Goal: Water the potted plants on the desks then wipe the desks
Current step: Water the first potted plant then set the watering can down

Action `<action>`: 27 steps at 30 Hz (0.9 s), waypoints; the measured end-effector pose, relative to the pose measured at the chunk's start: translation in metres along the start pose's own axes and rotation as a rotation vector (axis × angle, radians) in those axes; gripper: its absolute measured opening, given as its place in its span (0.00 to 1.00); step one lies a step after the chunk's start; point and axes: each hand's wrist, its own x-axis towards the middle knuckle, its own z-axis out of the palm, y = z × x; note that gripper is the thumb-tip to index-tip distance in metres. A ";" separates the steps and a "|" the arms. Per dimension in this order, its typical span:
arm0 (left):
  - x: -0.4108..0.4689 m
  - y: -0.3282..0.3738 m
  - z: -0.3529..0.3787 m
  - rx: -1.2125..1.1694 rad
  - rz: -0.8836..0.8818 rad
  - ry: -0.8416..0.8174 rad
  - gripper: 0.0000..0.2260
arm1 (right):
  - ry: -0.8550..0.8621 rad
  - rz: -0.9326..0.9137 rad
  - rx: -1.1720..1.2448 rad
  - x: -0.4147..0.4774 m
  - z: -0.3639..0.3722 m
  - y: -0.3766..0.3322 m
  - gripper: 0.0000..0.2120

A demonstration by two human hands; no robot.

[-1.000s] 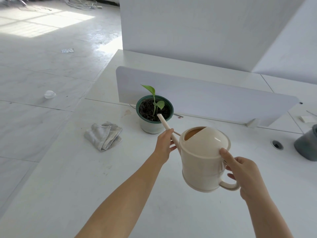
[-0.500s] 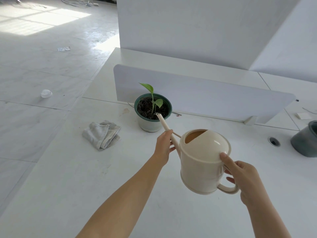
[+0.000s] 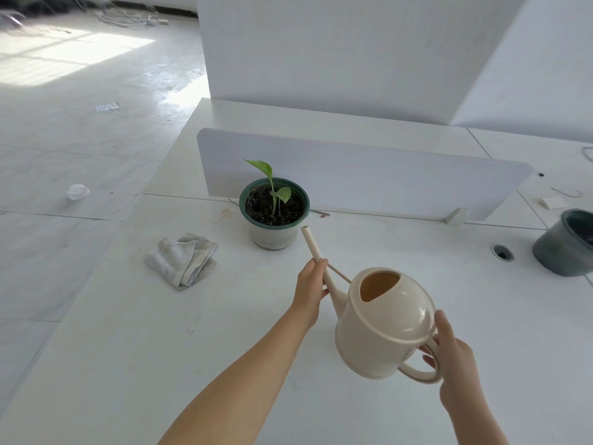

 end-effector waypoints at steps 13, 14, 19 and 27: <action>-0.030 0.006 -0.055 -0.057 0.147 0.172 0.08 | -0.088 0.033 0.011 -0.016 0.044 0.013 0.22; -0.032 0.008 -0.063 -0.067 0.158 0.190 0.08 | -0.117 0.029 0.014 -0.019 0.050 0.012 0.22; -0.045 0.015 -0.107 -0.137 0.217 0.289 0.08 | -0.265 0.010 -0.027 -0.036 0.085 0.006 0.21; -0.070 0.039 -0.184 -0.202 0.338 0.435 0.08 | -0.477 -0.027 -0.162 -0.057 0.155 0.002 0.21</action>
